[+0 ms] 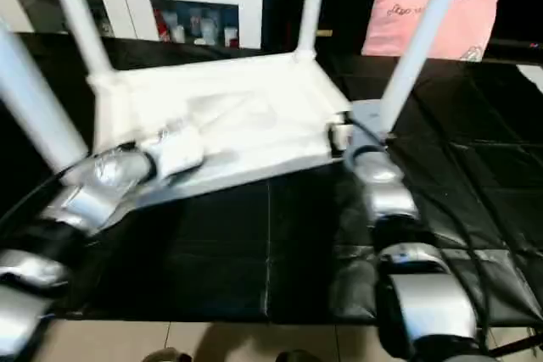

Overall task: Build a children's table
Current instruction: Rotate table base

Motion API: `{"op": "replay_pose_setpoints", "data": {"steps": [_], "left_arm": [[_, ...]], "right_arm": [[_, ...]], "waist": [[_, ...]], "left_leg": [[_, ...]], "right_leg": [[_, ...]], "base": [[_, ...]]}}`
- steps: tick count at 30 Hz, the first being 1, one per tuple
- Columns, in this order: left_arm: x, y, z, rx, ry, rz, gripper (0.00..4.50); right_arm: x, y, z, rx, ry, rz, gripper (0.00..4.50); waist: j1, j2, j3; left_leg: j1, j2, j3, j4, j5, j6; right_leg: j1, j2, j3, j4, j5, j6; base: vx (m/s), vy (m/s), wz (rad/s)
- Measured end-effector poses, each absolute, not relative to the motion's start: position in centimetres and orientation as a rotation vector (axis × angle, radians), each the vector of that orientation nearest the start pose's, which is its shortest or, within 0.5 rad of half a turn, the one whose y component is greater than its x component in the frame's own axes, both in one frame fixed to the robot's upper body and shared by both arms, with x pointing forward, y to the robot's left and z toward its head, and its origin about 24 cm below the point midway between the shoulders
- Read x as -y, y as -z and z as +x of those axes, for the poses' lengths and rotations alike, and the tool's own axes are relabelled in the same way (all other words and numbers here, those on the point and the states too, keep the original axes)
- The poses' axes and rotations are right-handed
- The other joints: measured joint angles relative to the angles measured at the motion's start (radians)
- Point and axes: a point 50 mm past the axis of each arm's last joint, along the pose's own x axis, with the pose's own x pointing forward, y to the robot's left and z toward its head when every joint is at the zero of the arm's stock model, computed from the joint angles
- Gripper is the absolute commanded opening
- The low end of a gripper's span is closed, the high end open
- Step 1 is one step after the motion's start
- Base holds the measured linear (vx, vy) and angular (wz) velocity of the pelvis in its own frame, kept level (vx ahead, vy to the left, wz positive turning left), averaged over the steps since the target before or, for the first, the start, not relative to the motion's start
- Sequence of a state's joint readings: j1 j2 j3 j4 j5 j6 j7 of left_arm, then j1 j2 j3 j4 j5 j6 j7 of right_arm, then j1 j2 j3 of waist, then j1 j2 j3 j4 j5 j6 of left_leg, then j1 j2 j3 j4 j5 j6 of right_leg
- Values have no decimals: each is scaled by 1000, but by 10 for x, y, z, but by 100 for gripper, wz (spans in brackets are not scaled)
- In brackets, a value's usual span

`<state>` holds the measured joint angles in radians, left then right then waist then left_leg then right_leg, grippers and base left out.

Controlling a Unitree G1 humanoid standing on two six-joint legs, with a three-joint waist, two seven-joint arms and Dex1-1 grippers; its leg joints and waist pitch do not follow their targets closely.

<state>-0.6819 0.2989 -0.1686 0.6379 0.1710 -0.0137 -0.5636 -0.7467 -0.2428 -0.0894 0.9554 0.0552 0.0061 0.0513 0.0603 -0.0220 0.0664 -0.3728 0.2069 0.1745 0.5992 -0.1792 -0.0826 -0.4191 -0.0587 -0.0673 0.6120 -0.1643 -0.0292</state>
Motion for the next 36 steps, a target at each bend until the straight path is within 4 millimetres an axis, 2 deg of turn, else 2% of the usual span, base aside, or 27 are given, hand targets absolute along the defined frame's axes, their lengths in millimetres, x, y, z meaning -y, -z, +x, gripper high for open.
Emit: {"op": "replay_pose_setpoints", "data": {"steps": [2, 6, 11, 12, 13, 15, 17, 19, 24, 26, 28, 33, 34, 36], "left_arm": [[-136, -95, 360, -96, 704, 468, 242], [-130, -92, 334, -110, 882, 196, 242], [-136, -91, 307, -153, 1026, 70, 242], [-140, -92, 300, -168, 1063, 64, 242], [-146, -92, 283, -217, 1136, 68, 242], [-155, -86, 264, -309, 1196, 54, 242], [-168, -79, 248, -409, 1203, 64, 242], [-192, -71, 232, -533, 1163, 57, 272], [-239, -87, 219, -628, 1037, 57, 280], [-263, -98, 212, -683, 982, 84, 312], [-286, -112, 209, -717, 904, 118, 319], [-317, -128, 220, -653, 741, 188, 362], [-320, -130, 223, -633, 715, 205, 362], [-323, -136, 235, -557, 679, 205, 392]], "right_arm": [[192, -63, 375, -209, -11, -133, 450], [182, -65, 374, -184, -106, -162, 450], [167, -71, 374, -144, -208, -169, 450], [163, -73, 373, -134, -234, -172, 450], [159, -74, 371, -118, -274, -176, 450], [163, -70, 366, -129, -292, -179, 450], [157, -67, 360, -131, -343, -182, 450], [155, -61, 351, -147, -388, -192, 450], [155, -49, 332, -194, -463, -207, 450], [157, -47, 325, -211, -471, -215, 450], [166, -40, 317, -258, -458, -226, 450], [173, -33, 312, -340, -408, -219, 450], [174, -33, 312, -348, -397, -220, 450], [178, -32, 312, -367, -373, -233, 450]], "waist": [[-9, 1, 0], [-23, 1, 0], [-26, 1, 0], [-26, 1, 0], [-30, 0, 0], [-28, 0, 0], [-28, 0, 0], [-29, 0, 1], [-27, -4, 1], [-29, -8, 0], [-26, -10, 0], [-26, -10, -1], [-26, -10, -1], [-23, -10, -1]], "left_leg": [[1, 1, 0, 0, 0, 0], [3, 2, 1, 0, 0, 0], [4, 2, 1, 0, 1, -1], [5, 2, 1, 0, 1, -1], [5, 2, 1, -1, 0, -1], [5, 1, 1, -1, 0, -1], [5, 2, 1, -1, 0, -1], [5, 2, 1, -2, 0, -1], [7, 1, 0, -1, 1, -1], [8, 1, -1, -1, 1, -2], [7, 1, -2, -1, 1, -1], [9, 0, -2, -1, 1, -1], [9, 0, -2, -1, 1, -2], [11, 0, -2, -1, 1, -2]], "right_leg": [[0, 0, 0, 1, 0, 0], [0, 1, 0, 2, 0, 0], [0, 1, 1, 3, 0, 0], [1, 1, 1, 3, 0, 0], [1, 1, 1, 3, -1, 0], [0, 1, 1, 3, -2, 1], [1, 2, 1, 3, -2, 1], [1, 2, 1, 3, -3, 2], [3, 2, 2, 3, -7, 8], [3, 2, 2, 3, -7, 8], [4, 3, 2, 2, -7, 8], [5, 2, 3, 2, -7, 8], [6, 2, 3, 2, -7, 8], [8, 2, 3, 2, -7, 8]], "base": [[0, 0, 0], [0, 0, 0], [0, 0, 0], [0, 0, 0], [0, 0, 0], [0, 0, 0], [0, 0, 0], [0, 0, 0], [0, 0, 0], [0, 0, 0], [0, 0, 0], [0, 0, 0], [0, 0, 0], [0, 0, 0]]}}
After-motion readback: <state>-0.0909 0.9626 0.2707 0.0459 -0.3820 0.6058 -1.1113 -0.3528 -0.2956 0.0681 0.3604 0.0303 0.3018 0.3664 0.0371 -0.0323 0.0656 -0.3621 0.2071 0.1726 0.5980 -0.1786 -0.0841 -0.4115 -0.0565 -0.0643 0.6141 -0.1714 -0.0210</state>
